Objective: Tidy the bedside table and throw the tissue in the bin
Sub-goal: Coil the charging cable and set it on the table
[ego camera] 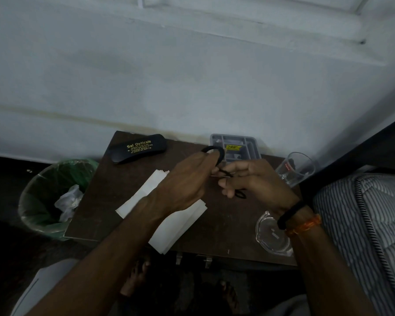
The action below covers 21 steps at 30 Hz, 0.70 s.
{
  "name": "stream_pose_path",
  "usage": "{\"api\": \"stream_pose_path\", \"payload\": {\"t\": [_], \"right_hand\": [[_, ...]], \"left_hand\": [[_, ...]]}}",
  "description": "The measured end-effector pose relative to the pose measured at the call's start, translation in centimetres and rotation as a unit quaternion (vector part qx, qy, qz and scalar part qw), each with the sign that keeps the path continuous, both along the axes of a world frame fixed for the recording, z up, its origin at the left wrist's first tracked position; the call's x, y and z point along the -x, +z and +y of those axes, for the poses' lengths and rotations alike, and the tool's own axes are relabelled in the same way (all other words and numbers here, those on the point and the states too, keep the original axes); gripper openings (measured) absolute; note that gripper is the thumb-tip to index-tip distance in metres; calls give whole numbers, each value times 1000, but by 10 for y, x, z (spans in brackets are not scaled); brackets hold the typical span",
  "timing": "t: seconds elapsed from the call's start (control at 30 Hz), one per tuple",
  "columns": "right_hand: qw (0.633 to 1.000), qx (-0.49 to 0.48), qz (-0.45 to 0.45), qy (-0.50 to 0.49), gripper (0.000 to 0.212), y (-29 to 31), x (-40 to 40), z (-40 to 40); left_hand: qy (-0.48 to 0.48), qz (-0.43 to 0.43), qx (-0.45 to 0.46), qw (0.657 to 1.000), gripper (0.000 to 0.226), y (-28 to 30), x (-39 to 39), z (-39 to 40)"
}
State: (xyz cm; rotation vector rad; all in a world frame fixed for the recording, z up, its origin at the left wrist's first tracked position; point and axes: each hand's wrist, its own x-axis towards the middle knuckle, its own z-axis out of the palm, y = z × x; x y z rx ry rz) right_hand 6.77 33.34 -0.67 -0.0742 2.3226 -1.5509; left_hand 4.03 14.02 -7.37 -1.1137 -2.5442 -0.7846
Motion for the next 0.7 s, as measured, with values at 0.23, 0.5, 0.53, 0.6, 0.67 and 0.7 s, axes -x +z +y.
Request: {"api": "stream_pose_path", "payload": {"t": [0.23,0.5,0.53,0.6,0.67,0.7], "right_hand": [[998,-27,48,-10,17,4,-2,5],[991,-75,111,15,9,5,-1,23],[990,-83,115,18,6,4,-1,24],[984,-121,129,31,8,0,0,24],[975,-167,140,51,13,-4,1,23],[973,-175,141,52,13,-5,1,22]], "left_hand": [[-21,-24,17,999,59,1,-2,4],[-50,-307,-111,944,25,8,0,7],[-45,-320,-123,938,24,10,1,7],[-24,-342,-150,927,25,13,3,7],[-10,-359,-177,916,24,16,4,5],[-4,-363,-183,914,24,16,5,5]]}}
